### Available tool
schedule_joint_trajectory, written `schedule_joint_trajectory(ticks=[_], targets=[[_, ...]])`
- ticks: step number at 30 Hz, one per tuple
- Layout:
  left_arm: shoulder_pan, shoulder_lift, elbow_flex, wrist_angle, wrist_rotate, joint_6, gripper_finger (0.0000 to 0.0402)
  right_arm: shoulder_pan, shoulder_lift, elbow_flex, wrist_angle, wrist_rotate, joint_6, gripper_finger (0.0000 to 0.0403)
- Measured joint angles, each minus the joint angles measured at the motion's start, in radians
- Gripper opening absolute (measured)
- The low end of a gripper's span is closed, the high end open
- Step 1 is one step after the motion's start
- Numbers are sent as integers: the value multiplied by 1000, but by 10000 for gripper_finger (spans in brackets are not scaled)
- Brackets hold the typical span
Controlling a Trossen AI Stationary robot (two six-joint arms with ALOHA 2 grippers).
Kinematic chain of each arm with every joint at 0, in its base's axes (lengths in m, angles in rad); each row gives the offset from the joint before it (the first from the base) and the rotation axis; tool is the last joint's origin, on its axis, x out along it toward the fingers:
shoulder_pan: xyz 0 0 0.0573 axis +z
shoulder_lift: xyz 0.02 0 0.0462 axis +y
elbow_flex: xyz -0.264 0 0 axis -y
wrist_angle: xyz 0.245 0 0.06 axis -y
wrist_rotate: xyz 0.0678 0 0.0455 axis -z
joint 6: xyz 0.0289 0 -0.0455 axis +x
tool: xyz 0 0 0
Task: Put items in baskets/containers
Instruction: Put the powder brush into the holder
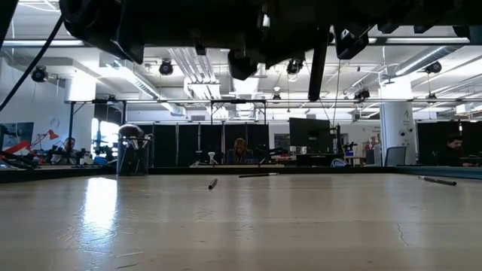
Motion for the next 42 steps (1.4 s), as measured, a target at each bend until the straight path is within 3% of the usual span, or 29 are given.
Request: schedule_joint_trajectory(ticks=[9,17,23,30,34,42], targets=[[6,-28,0,-50,26,1,140,-16,-1,4,2,-20,9,20],[8,-37,0,-62,24,6,39,-18,-1,15,-4,-63,-1,22],[9,-104,-9,-141,-38,26,38,-17,-7,15,-23,-4,-2,86],[27,-254,-132,-165,-209,39,38,-15,-131,0,-174,30,-9,151],[89,-359,-249,-166,-295,34,38,-18,-202,-20,-240,81,-10,127],[321,-573,-489,-81,-472,55,38,-17,-241,-96,-239,97,6,16]])
